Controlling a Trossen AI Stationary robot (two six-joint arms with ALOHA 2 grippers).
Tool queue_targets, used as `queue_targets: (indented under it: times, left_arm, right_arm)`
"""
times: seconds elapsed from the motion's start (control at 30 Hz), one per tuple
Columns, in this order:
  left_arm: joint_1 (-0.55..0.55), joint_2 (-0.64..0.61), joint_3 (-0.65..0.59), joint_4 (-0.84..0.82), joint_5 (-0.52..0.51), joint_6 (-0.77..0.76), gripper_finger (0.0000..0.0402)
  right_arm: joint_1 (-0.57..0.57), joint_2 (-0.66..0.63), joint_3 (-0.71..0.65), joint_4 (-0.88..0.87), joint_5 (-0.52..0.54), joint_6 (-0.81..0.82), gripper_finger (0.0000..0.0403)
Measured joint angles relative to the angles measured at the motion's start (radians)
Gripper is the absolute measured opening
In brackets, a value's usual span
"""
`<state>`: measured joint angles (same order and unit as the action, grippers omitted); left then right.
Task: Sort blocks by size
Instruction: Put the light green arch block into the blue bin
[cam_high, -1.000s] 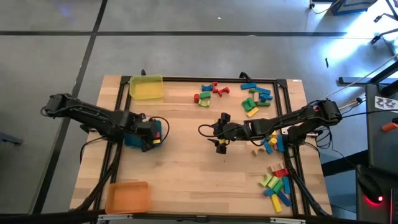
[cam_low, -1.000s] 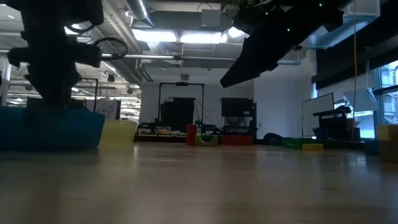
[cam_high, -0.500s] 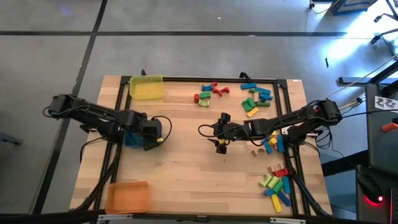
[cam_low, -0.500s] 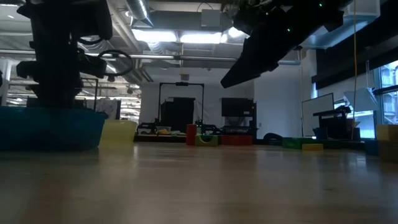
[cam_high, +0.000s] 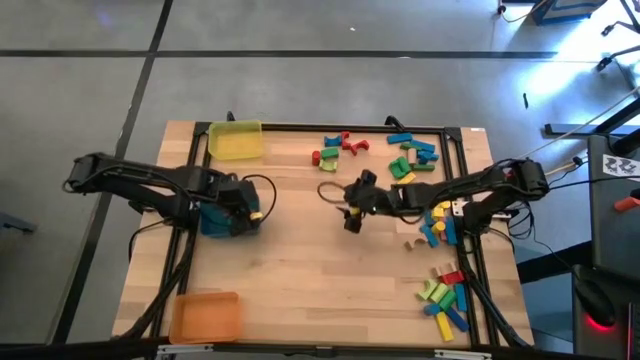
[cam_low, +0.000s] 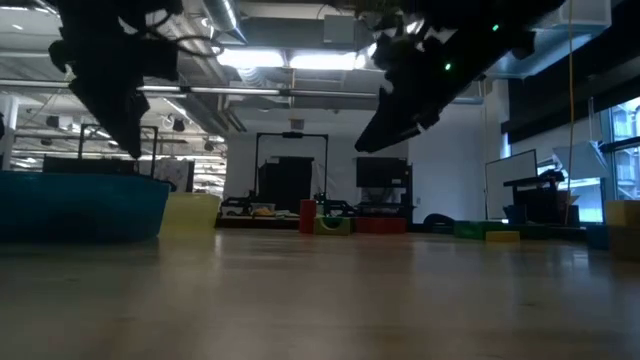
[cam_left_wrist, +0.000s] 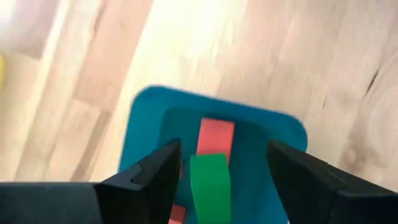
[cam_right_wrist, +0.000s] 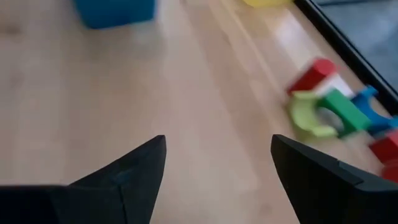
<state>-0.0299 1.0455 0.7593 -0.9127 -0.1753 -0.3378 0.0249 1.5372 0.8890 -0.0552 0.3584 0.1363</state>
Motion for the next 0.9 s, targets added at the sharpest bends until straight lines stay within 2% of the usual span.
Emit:
queue_targets:
  times: [0.23, 0.43, 0.67, 0.9]
  left_arm:
    - [-0.022, -0.034, 0.000, 0.105, -0.024, 0.041, 0.0221]
    - [-0.046, -0.034, 0.000, 0.134, -0.024, 0.053, 0.0221]
    - [-0.051, -0.034, 0.000, 0.146, -0.034, 0.047, 0.0221]
    - [-0.051, -0.034, 0.000, 0.147, -0.035, 0.046, 0.0221]
  right_arm:
    - [-0.187, 0.013, 0.000, 0.011, -0.091, -0.103, 0.0292]
    - [-0.334, 0.095, 0.000, 0.121, -0.247, -0.193, 0.0292]
    - [-0.426, 0.222, 0.000, 0.287, -0.351, -0.230, 0.0292]
    - [-0.460, 0.330, 0.000, 0.421, -0.389, -0.264, 0.0292]
